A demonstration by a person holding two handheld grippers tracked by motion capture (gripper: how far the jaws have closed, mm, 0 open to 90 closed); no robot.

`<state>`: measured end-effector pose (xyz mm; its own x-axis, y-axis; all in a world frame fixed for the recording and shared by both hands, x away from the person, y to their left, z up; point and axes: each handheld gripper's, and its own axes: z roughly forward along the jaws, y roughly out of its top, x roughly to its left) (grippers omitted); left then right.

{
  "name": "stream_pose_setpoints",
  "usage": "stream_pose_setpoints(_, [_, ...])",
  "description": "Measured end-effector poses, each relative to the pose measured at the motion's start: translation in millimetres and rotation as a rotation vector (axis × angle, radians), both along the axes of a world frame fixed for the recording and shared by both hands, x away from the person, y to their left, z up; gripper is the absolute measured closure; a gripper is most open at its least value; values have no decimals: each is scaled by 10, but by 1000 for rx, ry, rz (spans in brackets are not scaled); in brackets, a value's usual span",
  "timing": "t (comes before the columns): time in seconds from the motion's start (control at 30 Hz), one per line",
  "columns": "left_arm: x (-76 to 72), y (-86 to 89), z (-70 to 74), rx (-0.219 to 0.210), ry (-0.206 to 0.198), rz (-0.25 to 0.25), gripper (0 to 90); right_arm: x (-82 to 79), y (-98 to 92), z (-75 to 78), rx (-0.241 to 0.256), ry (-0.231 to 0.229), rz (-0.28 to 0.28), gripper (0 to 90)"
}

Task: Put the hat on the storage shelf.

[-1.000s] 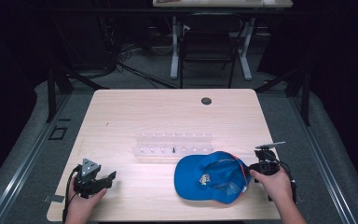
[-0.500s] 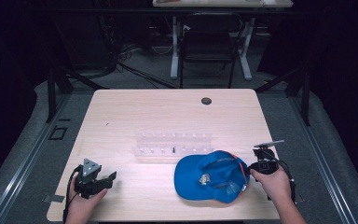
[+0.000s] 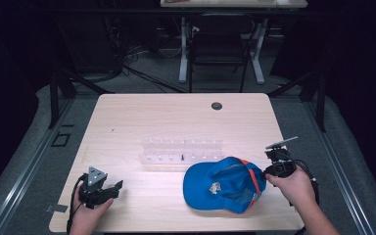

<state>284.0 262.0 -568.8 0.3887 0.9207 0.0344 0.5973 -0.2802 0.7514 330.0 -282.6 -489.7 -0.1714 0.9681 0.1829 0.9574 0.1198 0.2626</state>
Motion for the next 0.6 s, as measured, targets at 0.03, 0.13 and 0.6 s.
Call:
stream_pose_setpoints(0.03, [0, 0, 0, 0, 0, 0, 341, 0, 0, 0, 0, 0, 0, 897])
stream_pose_setpoints(0.13, [-3, -10, 1, 2, -2, -2, 341, 2, 26, 111, -13, 3, 7, 897])
stream_pose_setpoints(0.6, [-7, -16, 0, 7, -3, -2, 341, 49, 112, 363, -25, 54, -3, 899])
